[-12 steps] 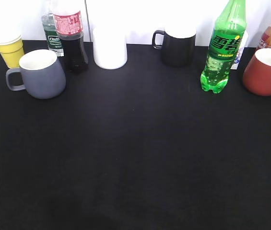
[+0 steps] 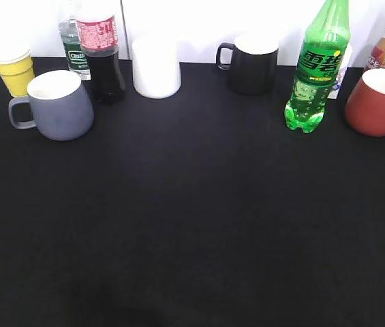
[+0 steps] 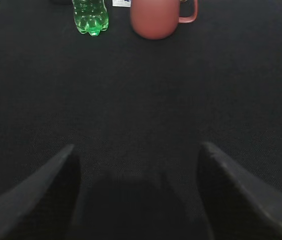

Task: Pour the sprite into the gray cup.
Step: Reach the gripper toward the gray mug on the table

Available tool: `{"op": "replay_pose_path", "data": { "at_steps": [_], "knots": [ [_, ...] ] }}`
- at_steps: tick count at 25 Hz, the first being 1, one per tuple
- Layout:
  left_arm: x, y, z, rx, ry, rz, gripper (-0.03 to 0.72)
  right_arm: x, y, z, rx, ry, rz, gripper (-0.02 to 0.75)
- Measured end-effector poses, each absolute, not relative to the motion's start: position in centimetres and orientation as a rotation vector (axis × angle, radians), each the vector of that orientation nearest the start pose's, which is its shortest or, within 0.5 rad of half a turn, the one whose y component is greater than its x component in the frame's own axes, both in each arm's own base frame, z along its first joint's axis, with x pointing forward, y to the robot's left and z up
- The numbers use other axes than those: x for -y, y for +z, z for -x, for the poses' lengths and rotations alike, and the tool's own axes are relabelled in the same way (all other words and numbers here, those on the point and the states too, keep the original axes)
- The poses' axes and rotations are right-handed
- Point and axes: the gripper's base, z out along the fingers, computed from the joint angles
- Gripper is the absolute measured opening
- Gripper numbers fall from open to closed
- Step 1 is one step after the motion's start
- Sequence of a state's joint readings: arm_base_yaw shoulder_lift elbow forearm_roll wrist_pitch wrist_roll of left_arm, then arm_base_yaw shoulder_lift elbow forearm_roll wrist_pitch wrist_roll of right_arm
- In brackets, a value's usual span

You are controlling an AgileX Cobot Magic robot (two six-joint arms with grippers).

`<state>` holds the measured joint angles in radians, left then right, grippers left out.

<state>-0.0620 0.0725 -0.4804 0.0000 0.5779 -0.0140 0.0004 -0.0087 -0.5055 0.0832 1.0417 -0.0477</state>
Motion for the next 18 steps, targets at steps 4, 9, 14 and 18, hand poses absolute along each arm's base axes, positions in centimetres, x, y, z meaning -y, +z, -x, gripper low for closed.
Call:
{"op": "replay_pose_path", "data": {
  "at_steps": [4, 9, 14, 18],
  "knots": [
    [0.6, 28.1, -9.6, -1.576, -0.073, -0.024, 0.473, -0.7, 28.1, 0.6, -2.008, 0.069, 0.052, 0.555],
    [1.4, 22.4, -18.3, -1.779, -0.055, -0.071, 0.461, -0.7, 28.1, 0.6, -2.008, 0.069, 0.052, 0.555],
    [2.2, 16.4, -23.5, -1.841, -0.076, -0.111, 0.461, -0.7, 28.1, 0.6, -2.008, 0.069, 0.052, 0.555],
    [2.5, 14.4, -27.9, -1.850, -0.080, -0.112, 0.454, -0.7, 28.1, 0.6, -2.008, 0.069, 0.052, 0.555]
  ]
}}
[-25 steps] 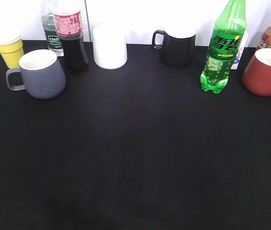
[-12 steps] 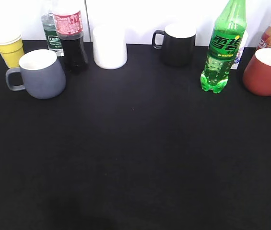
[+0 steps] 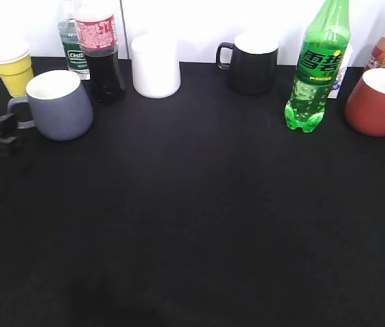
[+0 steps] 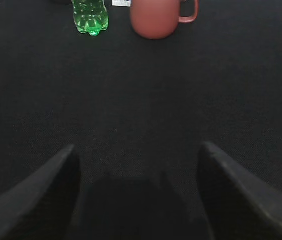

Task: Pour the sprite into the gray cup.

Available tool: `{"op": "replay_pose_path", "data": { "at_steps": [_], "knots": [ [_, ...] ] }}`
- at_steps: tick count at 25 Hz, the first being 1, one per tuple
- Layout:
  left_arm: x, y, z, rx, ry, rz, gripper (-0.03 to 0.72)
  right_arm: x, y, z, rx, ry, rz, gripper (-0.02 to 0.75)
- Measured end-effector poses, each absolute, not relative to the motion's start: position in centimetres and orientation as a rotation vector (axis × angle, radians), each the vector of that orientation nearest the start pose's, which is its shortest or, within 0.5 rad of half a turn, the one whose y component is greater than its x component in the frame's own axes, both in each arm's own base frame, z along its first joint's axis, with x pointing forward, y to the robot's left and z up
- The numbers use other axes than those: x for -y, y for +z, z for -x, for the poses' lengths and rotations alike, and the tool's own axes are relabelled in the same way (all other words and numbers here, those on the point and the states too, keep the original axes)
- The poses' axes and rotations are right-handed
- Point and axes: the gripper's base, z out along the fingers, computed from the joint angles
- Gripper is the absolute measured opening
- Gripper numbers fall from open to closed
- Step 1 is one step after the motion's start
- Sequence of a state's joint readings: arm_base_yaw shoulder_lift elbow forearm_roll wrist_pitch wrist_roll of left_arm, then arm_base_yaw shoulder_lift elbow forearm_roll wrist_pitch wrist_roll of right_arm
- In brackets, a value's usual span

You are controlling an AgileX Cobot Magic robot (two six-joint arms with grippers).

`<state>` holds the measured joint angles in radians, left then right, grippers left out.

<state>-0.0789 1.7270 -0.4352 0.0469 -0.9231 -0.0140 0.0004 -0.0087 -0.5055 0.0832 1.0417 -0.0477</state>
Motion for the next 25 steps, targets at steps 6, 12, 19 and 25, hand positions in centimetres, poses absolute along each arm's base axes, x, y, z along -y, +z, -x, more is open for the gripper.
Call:
{"op": "replay_pose_path", "data": {
  "at_steps": [6, 12, 19, 25],
  "knots": [
    [2.1, 12.6, -33.5, -1.829, -0.063, -0.092, 0.339, -0.7, 28.1, 0.6, -2.008, 0.069, 0.052, 0.555],
    [2.8, 11.2, -37.7, -1.793, -0.093, -0.205, 0.128, -0.7, 28.1, 0.6, -2.008, 0.069, 0.052, 0.555],
    [2.8, 11.6, -35.3, -1.774, -0.106, -0.219, 0.080, -0.7, 28.1, 0.6, -2.008, 0.069, 0.052, 0.555],
    [2.8, 18.2, -28.7, -1.620, -0.104, -0.243, 0.078, -0.9, 28.1, 0.6, -2.005, 0.105, 0.054, 0.555]
  ]
}}
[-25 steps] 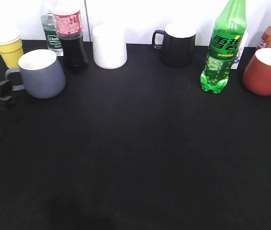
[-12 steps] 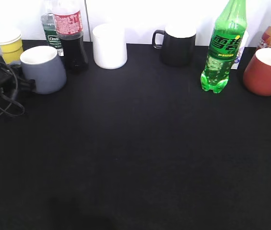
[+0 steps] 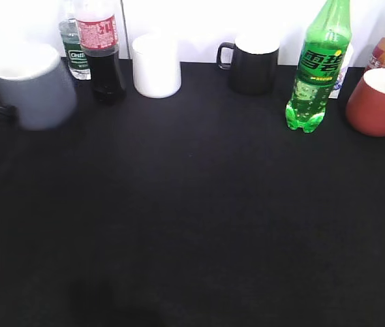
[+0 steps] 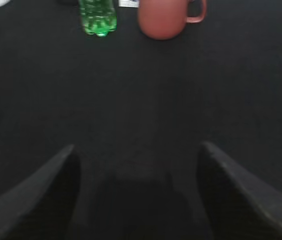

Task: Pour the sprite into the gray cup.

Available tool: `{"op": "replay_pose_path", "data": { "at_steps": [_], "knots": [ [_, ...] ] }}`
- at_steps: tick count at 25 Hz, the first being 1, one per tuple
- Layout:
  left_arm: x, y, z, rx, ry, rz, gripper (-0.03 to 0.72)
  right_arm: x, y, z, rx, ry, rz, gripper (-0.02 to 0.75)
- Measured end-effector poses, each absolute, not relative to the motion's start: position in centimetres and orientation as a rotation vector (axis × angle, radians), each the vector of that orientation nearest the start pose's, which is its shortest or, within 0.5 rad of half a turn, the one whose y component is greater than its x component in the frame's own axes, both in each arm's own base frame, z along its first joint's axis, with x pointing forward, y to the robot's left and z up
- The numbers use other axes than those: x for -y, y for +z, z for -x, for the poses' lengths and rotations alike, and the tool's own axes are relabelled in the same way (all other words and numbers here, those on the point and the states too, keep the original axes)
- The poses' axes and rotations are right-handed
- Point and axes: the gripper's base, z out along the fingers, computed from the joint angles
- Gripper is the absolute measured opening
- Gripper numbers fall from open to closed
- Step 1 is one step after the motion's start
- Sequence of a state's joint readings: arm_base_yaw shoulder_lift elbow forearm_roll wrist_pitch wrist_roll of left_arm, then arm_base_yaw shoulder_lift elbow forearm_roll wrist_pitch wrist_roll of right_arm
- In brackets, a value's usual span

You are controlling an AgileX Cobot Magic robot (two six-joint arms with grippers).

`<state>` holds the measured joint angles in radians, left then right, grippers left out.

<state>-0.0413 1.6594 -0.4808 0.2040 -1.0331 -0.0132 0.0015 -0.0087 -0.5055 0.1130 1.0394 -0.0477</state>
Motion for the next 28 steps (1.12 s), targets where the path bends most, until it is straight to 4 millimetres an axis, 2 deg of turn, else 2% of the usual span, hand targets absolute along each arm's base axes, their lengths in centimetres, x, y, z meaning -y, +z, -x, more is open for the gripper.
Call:
{"op": "replay_pose_path", "data": {
  "at_steps": [1, 2, 3, 5, 9, 12, 13, 16, 19, 22, 24, 26, 28],
  "knots": [
    [2.8, 18.6, -28.1, -1.613, -0.106, -0.247, 0.078, -1.0, 28.3, 0.7, -1.991, 0.116, 0.054, 0.555],
    [2.9, 19.2, -26.3, -1.606, -0.125, -0.251, 0.078, -1.3, 29.7, 0.0, -1.903, 0.173, 0.041, 0.555],
    [3.0, 19.3, -25.5, -1.609, -0.147, -0.252, 0.077, -1.2, 30.7, -1.2, -1.828, 0.176, 0.021, 0.555],
    [3.3, 19.2, -24.7, -1.614, -0.170, -0.290, 0.077, -0.7, 31.2, -4.5, -1.743, 0.132, -0.012, 0.555],
    [5.4, 19.1, -24.2, -1.604, -0.257, -0.381, 0.077, 0.0, 28.8, -12.3, -1.700, 0.076, -0.078, 0.555],
    [7.9, 19.0, -23.5, -1.594, -0.337, -0.471, 0.077, 0.3, 27.8, -16.6, -1.633, 0.052, -0.121, 0.555],
    [8.5, 18.8, -23.3, -1.597, -0.356, -0.492, 0.077, 0.3, 26.7, -18.0, -1.668, 0.061, -0.127, 0.555],
    [8.9, 18.5, -23.2, -1.611, -0.367, -0.508, 0.076, -1.3, 24.8, -20.7, -1.660, 0.177, -0.063, 0.555],
    [8.8, 18.5, -23.2, -1.612, -0.368, -0.505, 0.076, -5.0, 21.3, -23.0, -1.708, 0.289, -0.005, 0.555],
    [8.8, 18.5, -23.2, -1.612, -0.368, -0.504, 0.076, -6.8, 17.9, -25.0, -1.647, 0.234, 0.013, 0.557],
    [8.8, 18.5, -23.2, -1.612, -0.368, -0.504, 0.076, -7.3, 16.0, -26.5, -1.656, 0.213, 0.018, 0.601],
    [8.8, 18.5, -23.2, -1.612, -0.368, -0.504, 0.076, -7.9, 15.0, -28.3, -1.657, 0.211, 0.024, 0.661],
    [8.8, 18.5, -23.2, -1.612, -0.368, -0.504, 0.076, -8.8, 14.8, -30.4, -1.642, 0.216, 0.035, 0.673]
  ]
}}
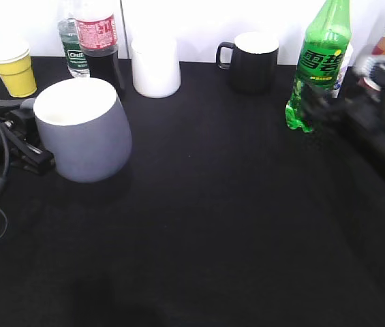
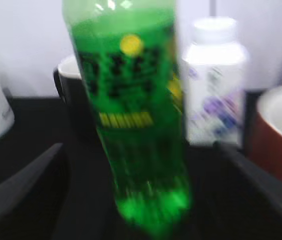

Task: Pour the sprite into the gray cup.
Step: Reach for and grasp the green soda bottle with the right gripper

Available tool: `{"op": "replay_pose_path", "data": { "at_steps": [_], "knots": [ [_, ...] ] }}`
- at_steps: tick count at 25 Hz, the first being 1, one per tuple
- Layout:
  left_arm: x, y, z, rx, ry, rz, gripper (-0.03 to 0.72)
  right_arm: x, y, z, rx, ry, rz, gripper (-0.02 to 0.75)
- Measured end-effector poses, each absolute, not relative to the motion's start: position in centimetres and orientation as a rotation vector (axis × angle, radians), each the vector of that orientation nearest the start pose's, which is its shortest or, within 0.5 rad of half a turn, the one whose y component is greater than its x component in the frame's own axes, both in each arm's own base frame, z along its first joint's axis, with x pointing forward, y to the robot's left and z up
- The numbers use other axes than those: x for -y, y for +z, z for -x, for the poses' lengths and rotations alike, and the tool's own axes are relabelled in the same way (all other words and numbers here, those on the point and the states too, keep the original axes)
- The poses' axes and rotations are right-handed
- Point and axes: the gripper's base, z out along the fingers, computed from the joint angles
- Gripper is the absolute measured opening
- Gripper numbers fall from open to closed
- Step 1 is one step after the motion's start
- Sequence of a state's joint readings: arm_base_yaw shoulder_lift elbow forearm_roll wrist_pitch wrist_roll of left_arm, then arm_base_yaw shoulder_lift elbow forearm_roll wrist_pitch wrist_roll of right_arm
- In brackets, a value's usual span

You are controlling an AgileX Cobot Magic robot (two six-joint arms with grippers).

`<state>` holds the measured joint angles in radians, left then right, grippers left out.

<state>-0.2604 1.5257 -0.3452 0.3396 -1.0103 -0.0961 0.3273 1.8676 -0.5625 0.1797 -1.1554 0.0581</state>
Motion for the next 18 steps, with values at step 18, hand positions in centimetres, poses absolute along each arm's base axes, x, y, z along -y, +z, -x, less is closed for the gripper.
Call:
{"op": "replay_pose_path", "data": {
  "at_steps": [18],
  "knots": [
    [8.8, 18.3, -23.2, -1.631, -0.363, -0.508, 0.076, -10.6, 11.3, -36.6, -1.672, 0.112, 0.092, 0.416]
  ]
}}
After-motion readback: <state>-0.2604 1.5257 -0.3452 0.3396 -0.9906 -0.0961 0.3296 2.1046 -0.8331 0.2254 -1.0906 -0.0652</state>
